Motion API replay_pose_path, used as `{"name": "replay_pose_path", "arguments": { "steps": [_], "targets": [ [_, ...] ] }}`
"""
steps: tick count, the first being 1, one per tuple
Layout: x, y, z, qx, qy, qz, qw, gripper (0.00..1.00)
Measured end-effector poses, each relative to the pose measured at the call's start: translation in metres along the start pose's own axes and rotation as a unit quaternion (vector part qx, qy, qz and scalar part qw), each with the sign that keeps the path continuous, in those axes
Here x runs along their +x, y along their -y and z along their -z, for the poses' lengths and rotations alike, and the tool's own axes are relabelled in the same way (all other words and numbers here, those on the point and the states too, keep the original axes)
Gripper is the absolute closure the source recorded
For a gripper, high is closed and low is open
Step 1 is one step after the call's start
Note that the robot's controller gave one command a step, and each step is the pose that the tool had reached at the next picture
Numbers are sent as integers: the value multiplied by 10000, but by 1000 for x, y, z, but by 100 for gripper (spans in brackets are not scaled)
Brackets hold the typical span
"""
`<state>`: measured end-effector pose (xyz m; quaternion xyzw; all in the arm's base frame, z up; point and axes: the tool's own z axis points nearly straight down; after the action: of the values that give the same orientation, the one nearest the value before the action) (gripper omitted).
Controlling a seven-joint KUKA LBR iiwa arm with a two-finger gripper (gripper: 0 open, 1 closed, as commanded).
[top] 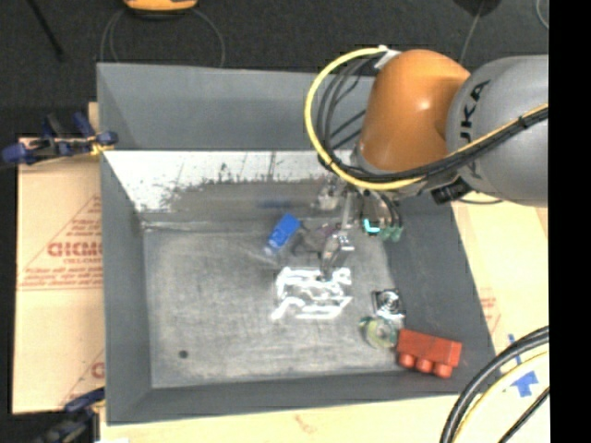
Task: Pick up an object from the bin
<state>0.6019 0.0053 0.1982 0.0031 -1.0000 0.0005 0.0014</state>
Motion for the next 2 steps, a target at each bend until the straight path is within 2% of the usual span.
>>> {"name": "replay_pose_path", "arguments": {
  "steps": [1, 2],
  "targets": [
    [34, 13, -106, -11, -16, -259, 9997, 0],
    [29, 13, -99, -10, 47, -257, 9997, 100]
  ]
}}
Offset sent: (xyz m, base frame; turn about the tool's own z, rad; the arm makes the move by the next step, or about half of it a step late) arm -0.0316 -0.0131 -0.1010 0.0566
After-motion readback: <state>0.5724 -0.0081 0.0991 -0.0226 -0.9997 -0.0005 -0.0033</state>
